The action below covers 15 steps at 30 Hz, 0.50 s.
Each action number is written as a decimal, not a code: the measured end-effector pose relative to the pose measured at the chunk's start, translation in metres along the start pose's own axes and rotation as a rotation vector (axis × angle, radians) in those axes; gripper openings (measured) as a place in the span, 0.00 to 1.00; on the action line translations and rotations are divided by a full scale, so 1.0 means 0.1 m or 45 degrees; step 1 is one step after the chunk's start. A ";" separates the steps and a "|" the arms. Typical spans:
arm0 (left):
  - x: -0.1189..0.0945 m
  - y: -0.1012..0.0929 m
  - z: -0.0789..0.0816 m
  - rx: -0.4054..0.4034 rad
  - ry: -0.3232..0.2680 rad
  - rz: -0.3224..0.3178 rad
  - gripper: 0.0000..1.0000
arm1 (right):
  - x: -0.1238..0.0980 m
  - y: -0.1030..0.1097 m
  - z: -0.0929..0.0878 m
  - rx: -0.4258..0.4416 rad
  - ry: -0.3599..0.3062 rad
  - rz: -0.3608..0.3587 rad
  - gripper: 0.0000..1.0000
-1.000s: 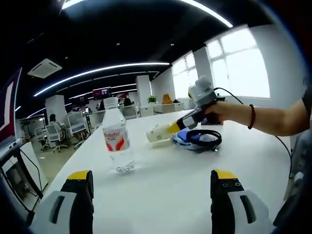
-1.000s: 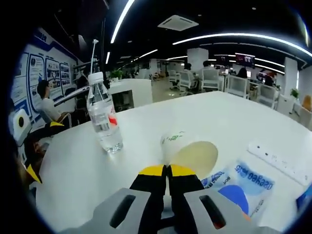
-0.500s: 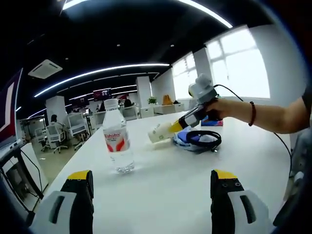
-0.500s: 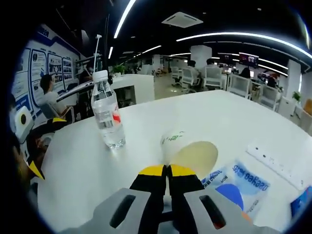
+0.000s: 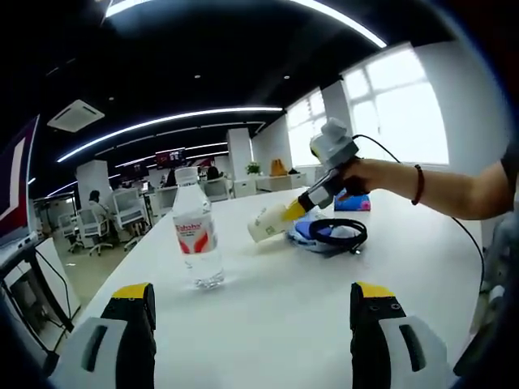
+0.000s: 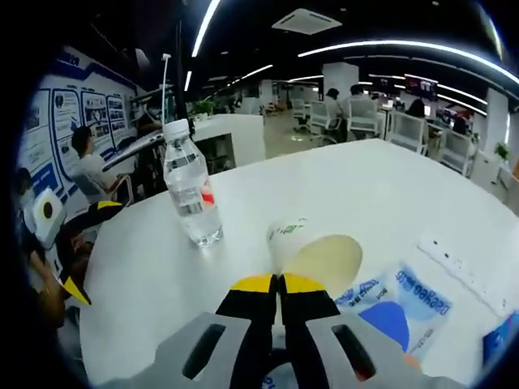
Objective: Arrange the tabletop items into an orderly group along one side of the table until the central work area is clear of visible clutter.
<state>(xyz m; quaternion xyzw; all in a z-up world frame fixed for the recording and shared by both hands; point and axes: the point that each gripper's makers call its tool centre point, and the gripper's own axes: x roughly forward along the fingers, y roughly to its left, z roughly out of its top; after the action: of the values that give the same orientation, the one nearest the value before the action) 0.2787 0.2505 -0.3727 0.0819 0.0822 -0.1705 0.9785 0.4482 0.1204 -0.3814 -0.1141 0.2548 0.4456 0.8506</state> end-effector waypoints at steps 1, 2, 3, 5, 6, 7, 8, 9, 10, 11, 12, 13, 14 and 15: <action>0.00 0.00 0.00 0.000 0.002 0.001 1.00 | 0.00 0.00 -0.01 -0.010 0.009 -0.002 0.00; 0.00 0.00 -0.01 0.001 0.005 0.001 1.00 | -0.01 0.01 -0.01 -0.012 0.017 0.000 0.00; 0.00 0.00 -0.01 0.001 0.007 0.002 1.00 | -0.01 0.01 -0.02 -0.012 0.018 0.002 0.00; 0.00 0.00 -0.02 0.003 0.007 0.003 1.00 | 0.00 0.02 -0.04 -0.015 0.033 0.007 0.00; 0.00 -0.01 -0.02 0.001 0.007 -0.002 1.00 | 0.00 0.03 -0.06 -0.019 0.050 0.005 0.00; 0.00 -0.01 -0.02 0.000 0.008 -0.002 1.00 | 0.00 0.02 -0.07 -0.021 0.055 0.002 0.00; 0.00 -0.01 -0.02 -0.003 0.006 -0.004 1.00 | 0.01 0.02 -0.08 -0.031 0.068 -0.001 0.00; 0.00 -0.01 -0.03 -0.007 0.009 -0.005 1.00 | 0.00 0.03 -0.09 -0.028 0.080 0.001 0.00; 0.00 -0.02 -0.03 -0.006 0.010 -0.008 1.00 | 0.00 0.04 -0.09 -0.024 0.088 0.009 0.00; 0.00 -0.02 -0.03 -0.003 0.009 -0.010 1.00 | 0.00 0.05 -0.09 -0.024 0.088 0.013 0.00; 0.00 -0.02 -0.03 -0.002 0.010 -0.009 1.00 | -0.01 0.05 -0.08 -0.024 0.092 0.018 0.00; 0.00 -0.02 -0.03 -0.002 0.010 -0.009 1.00 | -0.02 0.05 -0.08 -0.029 0.097 0.017 0.00; 0.00 -0.02 -0.02 -0.003 0.009 -0.009 1.00 | -0.02 0.05 -0.08 -0.031 0.099 0.018 0.00; -0.01 -0.02 -0.02 -0.002 0.006 -0.010 1.00 | -0.02 0.06 -0.08 -0.036 0.110 0.020 0.00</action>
<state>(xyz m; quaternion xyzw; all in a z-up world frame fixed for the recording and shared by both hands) 0.2771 0.2492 -0.3745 0.0811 0.0849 -0.1739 0.9777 0.4396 0.1186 -0.3871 -0.1432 0.2857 0.4505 0.8336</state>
